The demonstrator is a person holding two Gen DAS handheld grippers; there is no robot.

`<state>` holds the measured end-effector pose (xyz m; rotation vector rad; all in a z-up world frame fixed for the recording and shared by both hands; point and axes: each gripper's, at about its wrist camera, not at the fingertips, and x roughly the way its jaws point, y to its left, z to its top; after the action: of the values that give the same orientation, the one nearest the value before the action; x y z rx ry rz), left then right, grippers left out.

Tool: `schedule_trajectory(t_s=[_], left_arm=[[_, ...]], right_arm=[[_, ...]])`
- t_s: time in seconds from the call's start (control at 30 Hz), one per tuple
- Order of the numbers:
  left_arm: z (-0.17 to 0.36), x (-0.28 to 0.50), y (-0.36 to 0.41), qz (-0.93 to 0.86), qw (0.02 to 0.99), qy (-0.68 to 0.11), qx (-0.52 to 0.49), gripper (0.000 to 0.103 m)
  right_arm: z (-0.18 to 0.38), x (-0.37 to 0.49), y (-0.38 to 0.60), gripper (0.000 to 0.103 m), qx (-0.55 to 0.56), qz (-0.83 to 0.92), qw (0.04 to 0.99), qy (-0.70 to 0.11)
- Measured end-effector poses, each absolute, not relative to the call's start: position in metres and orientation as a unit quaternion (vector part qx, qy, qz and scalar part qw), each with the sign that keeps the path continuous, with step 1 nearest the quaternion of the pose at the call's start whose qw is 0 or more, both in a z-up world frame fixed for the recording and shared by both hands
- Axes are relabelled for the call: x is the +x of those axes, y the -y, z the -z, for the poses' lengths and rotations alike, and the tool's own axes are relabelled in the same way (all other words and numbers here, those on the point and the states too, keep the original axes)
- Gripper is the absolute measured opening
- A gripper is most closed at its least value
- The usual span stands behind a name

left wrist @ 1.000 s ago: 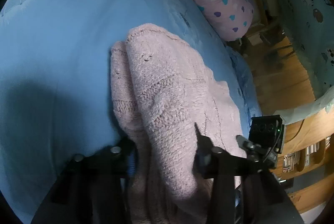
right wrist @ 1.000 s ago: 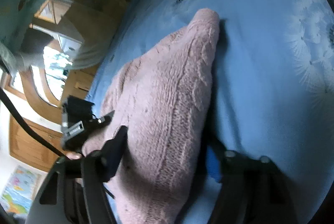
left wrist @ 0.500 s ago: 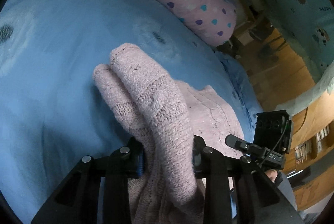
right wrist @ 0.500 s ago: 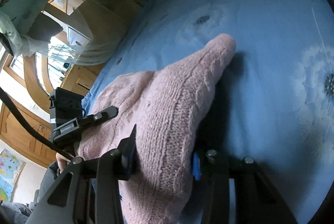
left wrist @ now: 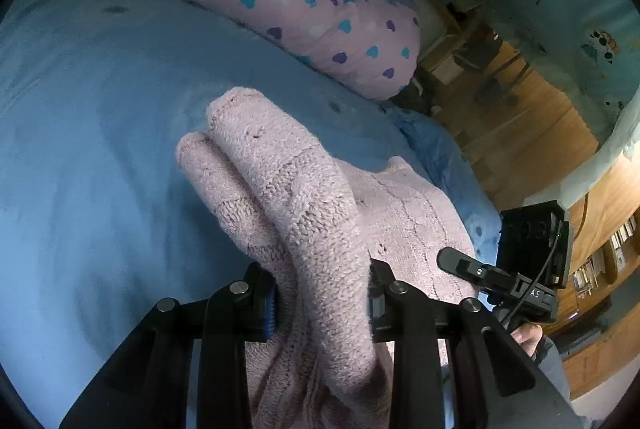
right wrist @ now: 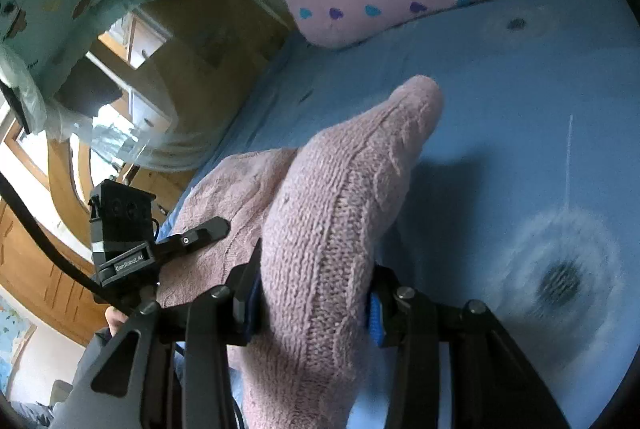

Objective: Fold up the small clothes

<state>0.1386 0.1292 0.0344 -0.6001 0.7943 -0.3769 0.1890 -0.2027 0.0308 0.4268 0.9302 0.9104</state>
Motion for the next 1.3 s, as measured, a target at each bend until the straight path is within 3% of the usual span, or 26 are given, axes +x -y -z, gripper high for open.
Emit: schedule_trajectory(t_s=[0.5,0.93,1.07,1.2,1.3], left_arm=[[-0.016,0.264,-0.067,0.170,0.865,-0.393,-0.262,0.024],[0.031,0.275,-0.054,0.157,0.859,-0.431,-0.228,0.024],[0.034,0.274,-0.052,0.151,0.859,-0.435,-0.222,0.025],[0.040,0.280,-0.051,0.141,0.849,-0.461,-0.218,0.033],[0.041,0.279,-0.056,0.146,0.835,-0.476,-0.232,0.040]], right_arm=[[-0.008,0.292,0.283,0.042,0.269,-0.342,0.793,-0.426],[0.051,0.326,0.293,0.043,0.253,-0.307,0.779,-0.485],[0.055,0.326,0.293,0.047,0.251,-0.299,0.778,-0.492],[0.061,0.327,0.299,0.062,0.267,-0.289,0.770,-0.502],[0.064,0.324,0.307,0.064,0.288,-0.293,0.758,-0.507]])
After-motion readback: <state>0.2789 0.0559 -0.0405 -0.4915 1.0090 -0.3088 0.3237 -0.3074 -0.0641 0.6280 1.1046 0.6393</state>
